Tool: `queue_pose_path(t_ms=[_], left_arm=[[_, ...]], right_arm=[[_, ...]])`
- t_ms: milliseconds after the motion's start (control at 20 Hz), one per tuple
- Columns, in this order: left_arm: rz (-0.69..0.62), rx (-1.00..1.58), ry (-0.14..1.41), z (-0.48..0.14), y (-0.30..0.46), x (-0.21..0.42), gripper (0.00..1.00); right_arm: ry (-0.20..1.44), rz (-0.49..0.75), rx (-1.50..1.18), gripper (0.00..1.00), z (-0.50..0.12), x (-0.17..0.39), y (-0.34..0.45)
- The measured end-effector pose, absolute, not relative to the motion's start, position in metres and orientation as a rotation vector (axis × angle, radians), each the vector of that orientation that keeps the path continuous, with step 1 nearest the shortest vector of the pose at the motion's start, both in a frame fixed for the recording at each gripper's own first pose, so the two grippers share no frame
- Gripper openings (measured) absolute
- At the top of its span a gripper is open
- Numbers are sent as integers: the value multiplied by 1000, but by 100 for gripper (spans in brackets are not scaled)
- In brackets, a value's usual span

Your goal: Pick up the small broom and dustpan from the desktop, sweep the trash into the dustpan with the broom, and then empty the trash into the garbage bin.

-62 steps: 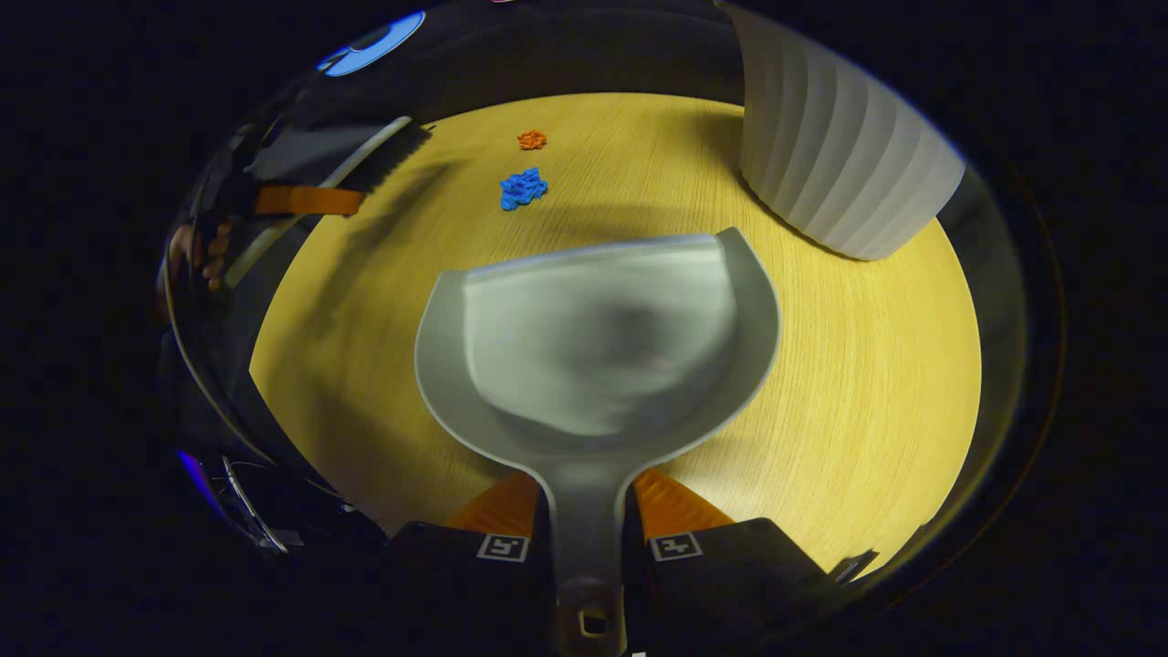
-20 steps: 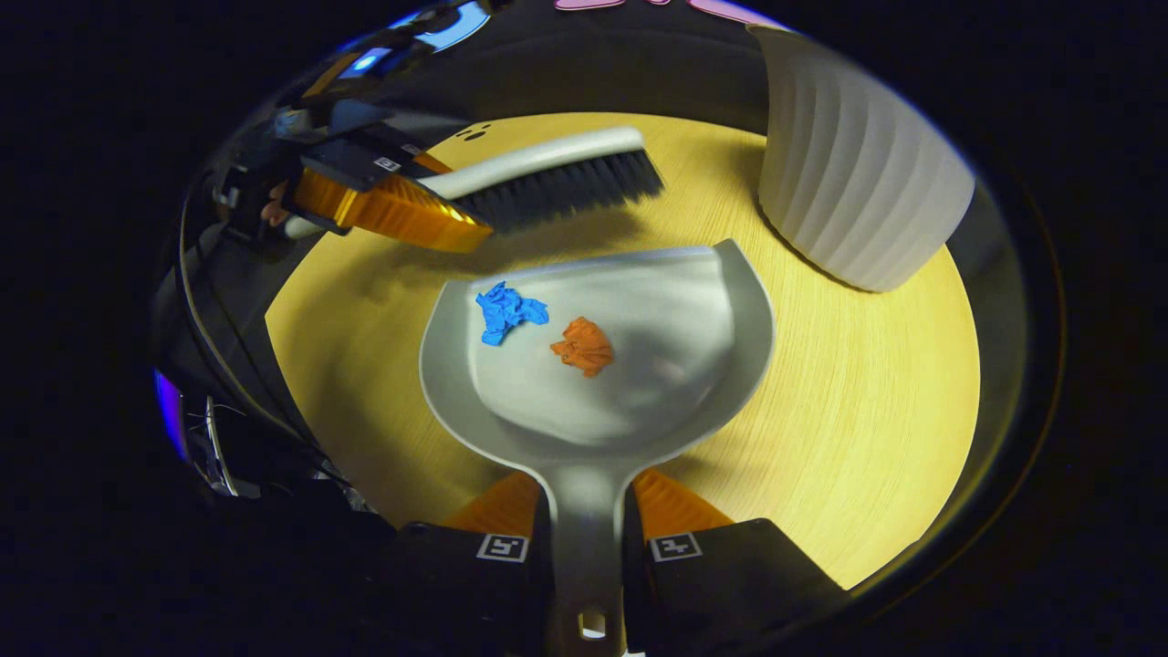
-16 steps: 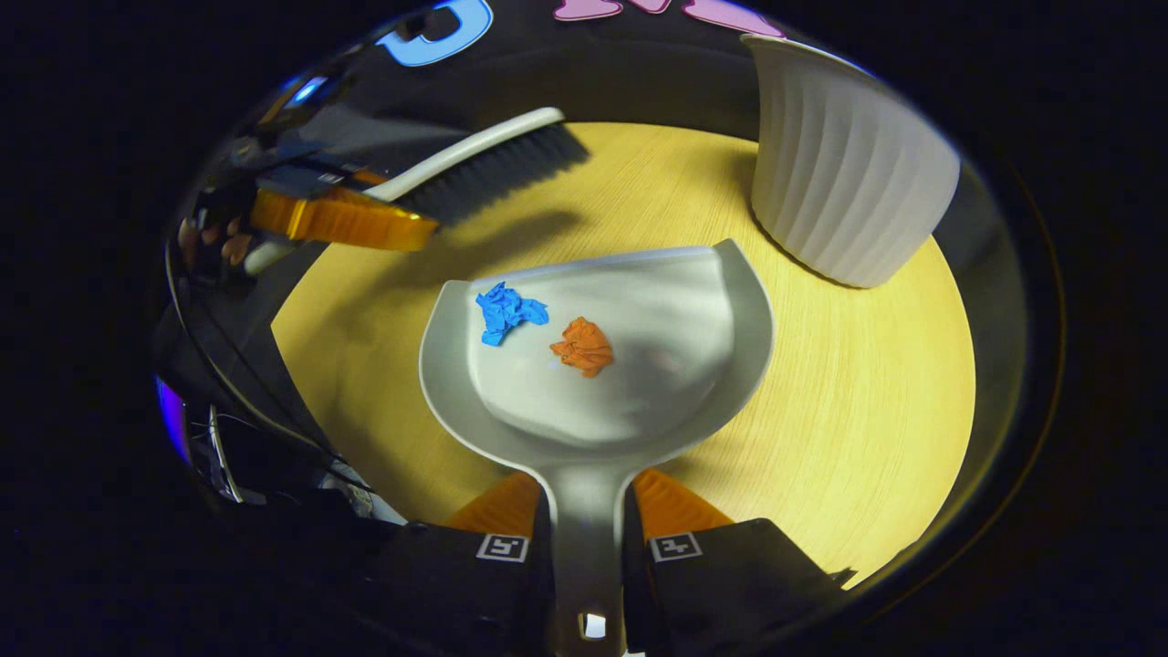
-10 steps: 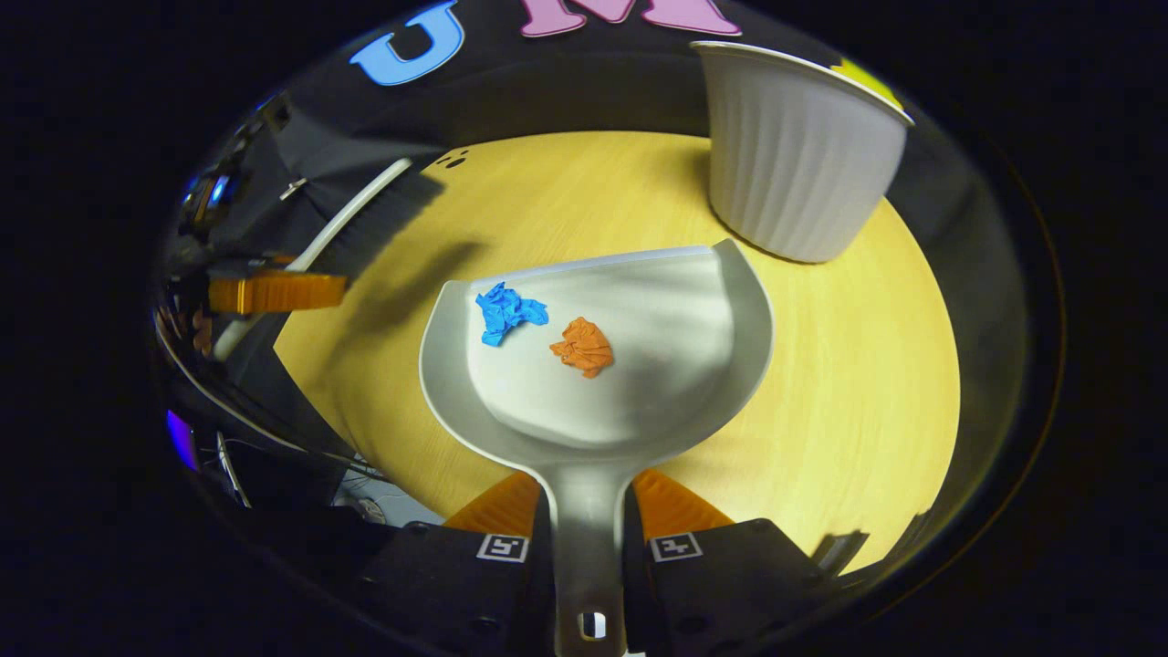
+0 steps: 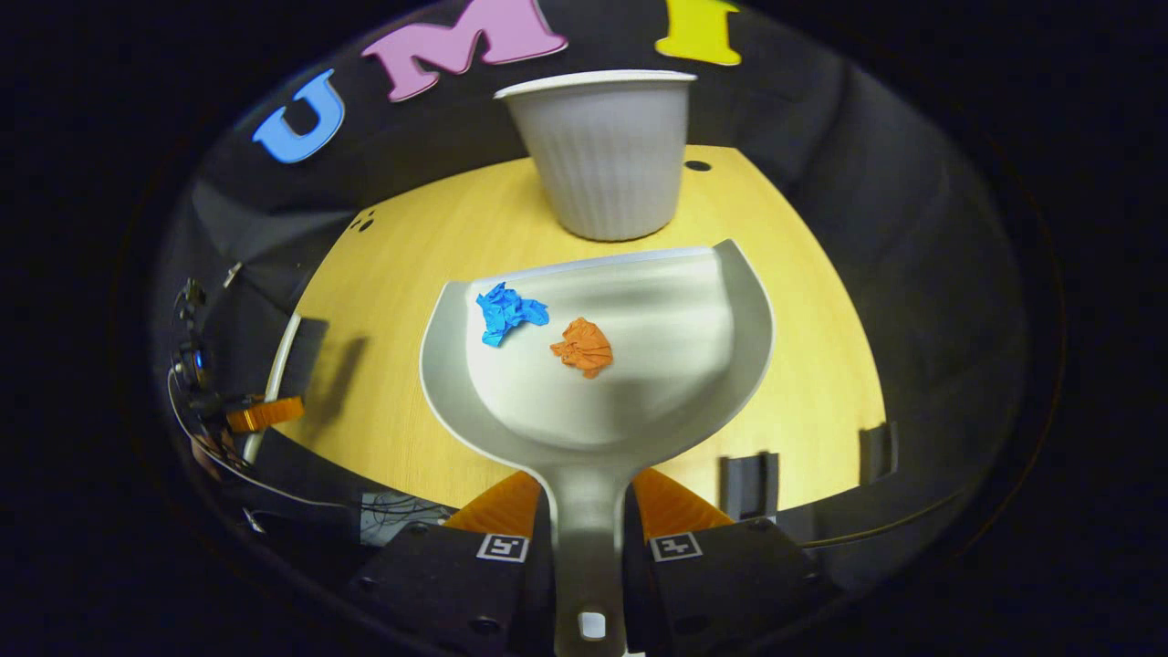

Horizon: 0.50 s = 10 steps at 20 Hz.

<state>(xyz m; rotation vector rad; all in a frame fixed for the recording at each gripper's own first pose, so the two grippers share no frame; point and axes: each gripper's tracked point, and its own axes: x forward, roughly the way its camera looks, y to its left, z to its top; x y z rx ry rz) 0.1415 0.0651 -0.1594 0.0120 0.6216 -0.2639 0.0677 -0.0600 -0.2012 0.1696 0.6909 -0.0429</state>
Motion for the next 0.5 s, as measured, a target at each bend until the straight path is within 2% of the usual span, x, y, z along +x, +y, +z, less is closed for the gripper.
queue_pose_path(t_ms=[50,100,150,300,350,500], left_arm=[[-264,13,631,-162,67,139,25],[-262,17,637,-166,70,134,27],[-258,22,642,-167,74,132,27],[-240,50,646,-162,86,124,27],[-233,51,641,-158,92,123,25],[-222,28,632,-149,101,122,27]], right_arm=[[678,-67,186,33,-200,68,-62],[665,-93,203,29,-198,69,-64],[648,-114,225,33,-195,72,-64],[587,-154,263,29,-191,76,-62],[574,-165,253,33,-190,78,-61],[523,-171,243,34,-191,79,-62]])
